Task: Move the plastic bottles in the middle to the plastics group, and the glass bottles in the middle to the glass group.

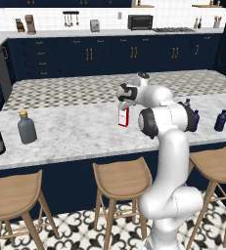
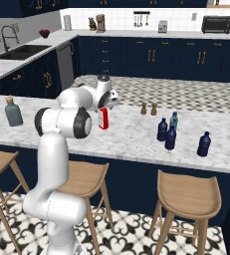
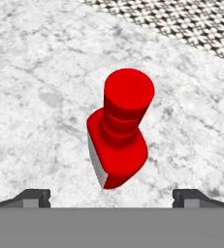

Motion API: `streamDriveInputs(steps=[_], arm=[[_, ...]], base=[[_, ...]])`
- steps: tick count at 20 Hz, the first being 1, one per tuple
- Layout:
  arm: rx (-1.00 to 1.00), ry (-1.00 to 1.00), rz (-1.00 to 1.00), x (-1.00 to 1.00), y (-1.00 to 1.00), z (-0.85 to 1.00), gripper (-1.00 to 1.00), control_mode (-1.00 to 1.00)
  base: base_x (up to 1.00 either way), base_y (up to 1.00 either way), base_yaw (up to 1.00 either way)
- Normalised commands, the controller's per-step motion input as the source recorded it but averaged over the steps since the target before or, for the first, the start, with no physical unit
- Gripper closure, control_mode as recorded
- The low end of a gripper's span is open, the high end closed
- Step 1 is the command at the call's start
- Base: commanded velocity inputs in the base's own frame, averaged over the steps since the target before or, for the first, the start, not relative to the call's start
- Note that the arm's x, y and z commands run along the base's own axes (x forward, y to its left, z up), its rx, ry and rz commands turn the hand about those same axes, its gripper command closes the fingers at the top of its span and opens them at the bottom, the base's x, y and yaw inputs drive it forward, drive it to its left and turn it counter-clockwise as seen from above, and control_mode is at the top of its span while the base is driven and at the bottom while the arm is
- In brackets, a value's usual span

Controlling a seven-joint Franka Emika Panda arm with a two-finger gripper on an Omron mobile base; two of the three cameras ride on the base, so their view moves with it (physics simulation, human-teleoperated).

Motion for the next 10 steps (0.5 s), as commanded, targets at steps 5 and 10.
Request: streamDriveInputs(steps=[5,10], arm=[[0.0,0.0,0.0,0.03,0.06,-0.28,-1.0,-1.0],[0.0,0.0,0.0,0.26,0.0,-0.05,-1.0,-1.0]], base=[[0.0,0.0,0.0],[0.0,0.0,0.0]])
